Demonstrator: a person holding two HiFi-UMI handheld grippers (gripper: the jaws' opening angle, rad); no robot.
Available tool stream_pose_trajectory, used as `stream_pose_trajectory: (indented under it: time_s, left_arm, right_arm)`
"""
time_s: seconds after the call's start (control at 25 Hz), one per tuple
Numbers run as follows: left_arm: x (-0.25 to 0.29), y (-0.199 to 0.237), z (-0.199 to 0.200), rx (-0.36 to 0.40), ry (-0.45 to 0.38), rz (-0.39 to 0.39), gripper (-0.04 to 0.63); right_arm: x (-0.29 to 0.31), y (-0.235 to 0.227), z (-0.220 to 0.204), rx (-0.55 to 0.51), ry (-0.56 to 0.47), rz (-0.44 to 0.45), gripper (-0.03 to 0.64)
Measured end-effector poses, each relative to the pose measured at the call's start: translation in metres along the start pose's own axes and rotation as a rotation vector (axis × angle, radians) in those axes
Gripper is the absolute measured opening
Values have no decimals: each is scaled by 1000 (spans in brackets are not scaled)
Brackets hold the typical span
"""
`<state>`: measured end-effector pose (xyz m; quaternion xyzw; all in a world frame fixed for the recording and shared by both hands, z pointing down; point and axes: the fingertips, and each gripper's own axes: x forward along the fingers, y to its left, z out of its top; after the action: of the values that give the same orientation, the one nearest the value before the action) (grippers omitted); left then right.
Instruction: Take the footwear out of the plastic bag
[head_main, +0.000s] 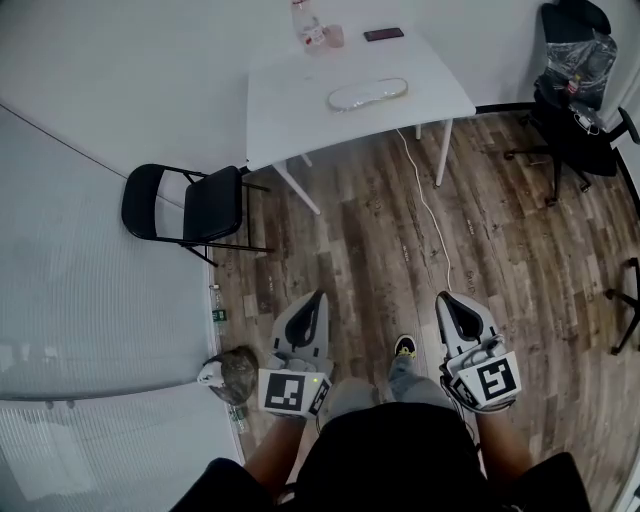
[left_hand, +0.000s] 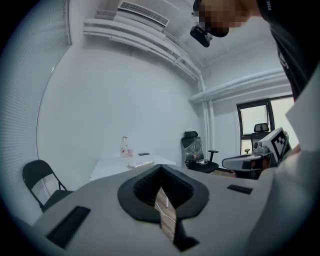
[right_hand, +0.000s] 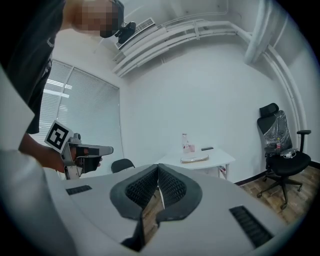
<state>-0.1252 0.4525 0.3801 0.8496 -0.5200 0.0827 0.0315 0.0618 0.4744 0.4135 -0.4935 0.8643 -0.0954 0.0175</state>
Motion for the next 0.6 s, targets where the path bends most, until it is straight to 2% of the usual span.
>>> stream_pose_trajectory:
  time_s: [0.16,0.36,0.6]
  left_arm:
    - [12,8,21,27,-21,25,14]
    - [17,19,35,-13,-73,53,14]
    - [39,17,55,-5,-152,48,14]
  right_arm:
    - [9,-17,12,17,-32,-1,17]
    - [17,-25,23,22,-66,15,17]
    - [23,-40,40,7,-102,17,17]
